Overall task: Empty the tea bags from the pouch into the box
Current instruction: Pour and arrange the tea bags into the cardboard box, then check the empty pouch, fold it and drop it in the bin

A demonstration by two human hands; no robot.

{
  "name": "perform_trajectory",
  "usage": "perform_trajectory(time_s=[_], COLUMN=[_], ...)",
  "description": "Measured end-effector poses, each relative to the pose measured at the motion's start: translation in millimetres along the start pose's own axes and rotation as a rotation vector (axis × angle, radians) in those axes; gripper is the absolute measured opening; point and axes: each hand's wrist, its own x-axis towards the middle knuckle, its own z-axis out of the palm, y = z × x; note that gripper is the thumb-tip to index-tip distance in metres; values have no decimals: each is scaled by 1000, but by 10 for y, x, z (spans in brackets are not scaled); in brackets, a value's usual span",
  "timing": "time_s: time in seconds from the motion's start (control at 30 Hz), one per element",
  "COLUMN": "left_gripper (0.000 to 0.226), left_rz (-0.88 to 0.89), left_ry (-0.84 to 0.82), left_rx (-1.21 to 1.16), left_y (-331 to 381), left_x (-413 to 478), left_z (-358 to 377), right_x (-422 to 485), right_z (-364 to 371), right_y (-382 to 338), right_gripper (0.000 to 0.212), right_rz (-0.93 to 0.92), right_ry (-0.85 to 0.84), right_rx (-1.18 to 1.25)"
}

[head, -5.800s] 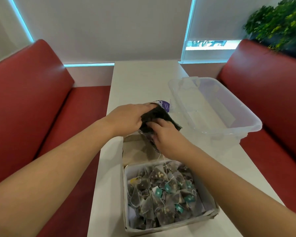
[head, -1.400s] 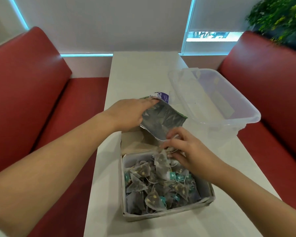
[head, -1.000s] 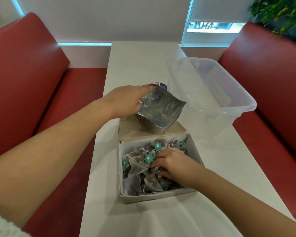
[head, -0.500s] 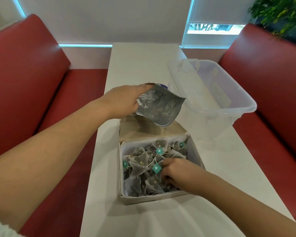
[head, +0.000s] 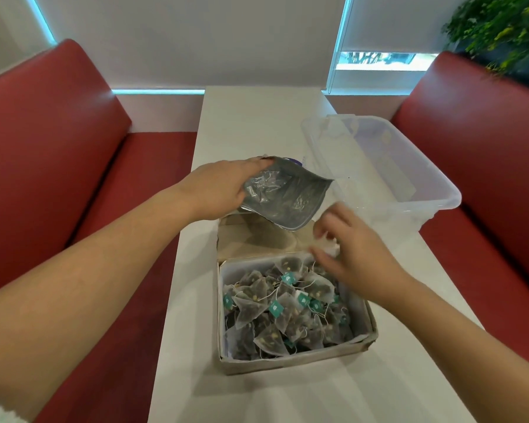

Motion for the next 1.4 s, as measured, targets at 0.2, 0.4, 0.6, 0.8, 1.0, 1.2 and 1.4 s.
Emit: perform_trajectory(time_s=[0.2, 0.4, 0.6, 0.8, 1.0, 1.2, 1.4], left_gripper=[60, 53, 62, 17, 20, 23, 58], left_rz=[17, -54, -203, -150, -114, -82, -90], left_ry=[-19, -25, 136, 581, 715, 656, 662], left_rx=[35, 75, 71, -11, -193, -356, -629], left_y=[-2, -122, -149, 28, 227, 408, 544], left_x=[-15, -130, -332, -585, -991, -1364, -1581], left_z=[-20, -63, -276, -674, -1180, -1521, -1604], right_x=[433, 694, 997, 1035, 704, 264, -106], right_z=[84, 55, -313, -680, -875, -824, -662], right_y=[216, 317, 160, -198, -536, -640, -705], right_gripper=[49, 13, 13, 17, 92, 95, 38], right_rz=[1, 17, 55, -18, -87, 35, 112], right_ry=[21, 113, 344, 481, 424, 219, 183], right_rx=[-406, -241, -84, 101, 150, 551, 809])
